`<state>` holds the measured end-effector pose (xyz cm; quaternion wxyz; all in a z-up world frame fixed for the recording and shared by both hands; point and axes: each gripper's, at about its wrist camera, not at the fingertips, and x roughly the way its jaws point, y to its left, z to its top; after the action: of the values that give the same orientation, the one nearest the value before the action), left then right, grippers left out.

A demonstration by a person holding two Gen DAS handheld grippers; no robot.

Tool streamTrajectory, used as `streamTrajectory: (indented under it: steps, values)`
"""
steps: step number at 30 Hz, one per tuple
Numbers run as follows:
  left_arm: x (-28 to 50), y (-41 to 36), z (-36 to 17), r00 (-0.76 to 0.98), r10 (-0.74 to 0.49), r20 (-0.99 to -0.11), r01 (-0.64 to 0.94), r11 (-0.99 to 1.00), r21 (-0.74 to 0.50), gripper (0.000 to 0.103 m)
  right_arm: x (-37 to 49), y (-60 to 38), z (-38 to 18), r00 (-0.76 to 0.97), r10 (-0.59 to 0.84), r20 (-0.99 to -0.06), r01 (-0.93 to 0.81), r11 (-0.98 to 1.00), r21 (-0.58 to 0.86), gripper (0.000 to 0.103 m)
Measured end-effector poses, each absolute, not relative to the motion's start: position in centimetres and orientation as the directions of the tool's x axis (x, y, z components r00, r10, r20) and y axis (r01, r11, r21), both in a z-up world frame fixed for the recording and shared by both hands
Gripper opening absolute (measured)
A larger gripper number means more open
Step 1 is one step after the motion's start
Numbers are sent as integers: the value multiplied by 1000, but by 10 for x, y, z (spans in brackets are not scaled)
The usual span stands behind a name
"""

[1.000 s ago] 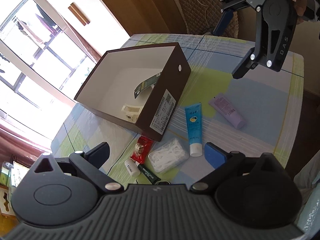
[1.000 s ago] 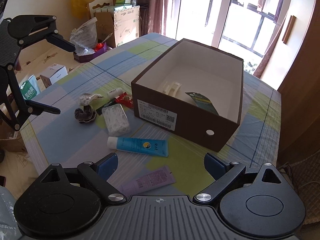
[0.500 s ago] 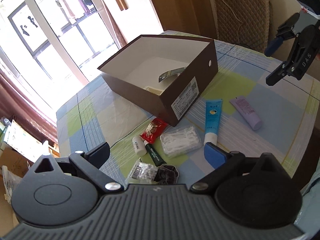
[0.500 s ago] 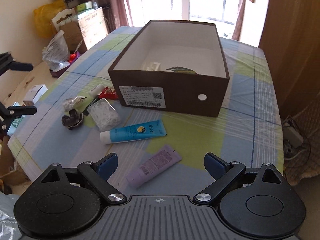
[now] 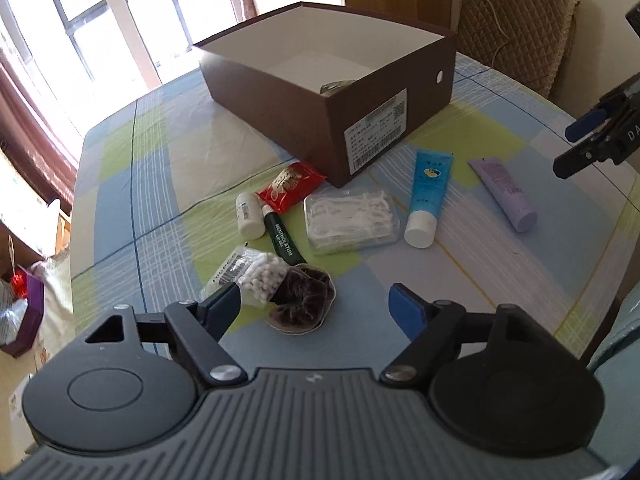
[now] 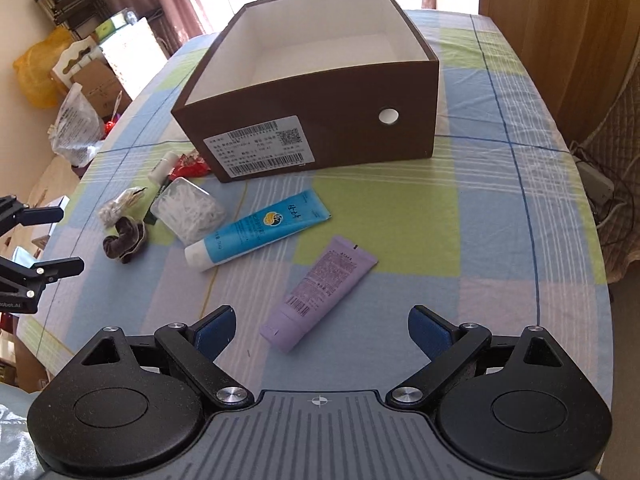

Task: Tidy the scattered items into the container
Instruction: 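Withdraw both grippers from the box back over the scattered items, then grasp the cotton-swab bag with the left gripper while the right gripper grasps the lilac tube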

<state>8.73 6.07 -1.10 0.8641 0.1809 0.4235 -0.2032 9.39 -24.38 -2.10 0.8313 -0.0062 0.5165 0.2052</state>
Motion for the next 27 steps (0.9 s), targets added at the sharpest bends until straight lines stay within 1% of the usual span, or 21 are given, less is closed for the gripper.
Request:
streamTrajectory:
  steps: [4,7,12,17,18,20,21,22,23,24,25,26,27]
  values:
    - [110,77,-11,539,-192,-820,414,908,60,79,102,-242,-25,389,315,-866,-318,928,195,98]
    - [135,87,-15,515,-175,-839,316,949,-4,79,107,-239,-28,394,301,-868,-295,936,191,98]
    - [172,99,-33,463,-177,-869,188,977,-99,79,113,-235,-33,399,282,-872,-255,948,190,98]
    - [196,116,-59,382,-204,-901,87,979,-185,73,116,-232,-40,395,268,-879,-207,958,198,98]
    - [198,119,-63,373,-210,-904,76,978,-196,71,117,-231,-42,393,265,-880,-198,960,200,98]
    - [204,124,-70,354,-224,-908,54,974,-220,60,118,-229,-45,390,260,-883,-179,963,204,98]
    - [206,126,-72,350,-230,-908,49,973,-227,59,118,-228,-47,388,258,-885,-170,964,206,98]
    - [207,128,-72,352,-233,-907,52,972,-229,56,118,-226,-49,386,259,-885,-162,964,212,98]
    - [207,129,-72,354,-236,-905,55,971,-231,46,118,-225,-51,384,264,-885,-154,963,220,98]
    - [208,131,-72,356,-239,-903,59,971,-234,40,119,-223,-53,381,268,-885,-145,962,229,98]
    - [208,133,-72,357,-244,-902,62,969,-237,29,119,-222,-55,379,271,-885,-138,962,235,98]
    - [208,135,-72,359,-248,-900,66,968,-241,25,119,-220,-57,378,266,-887,-134,963,232,98]
    - [208,137,-71,364,-249,-897,70,968,-241,24,120,-219,-59,378,262,-888,-130,965,229,98]
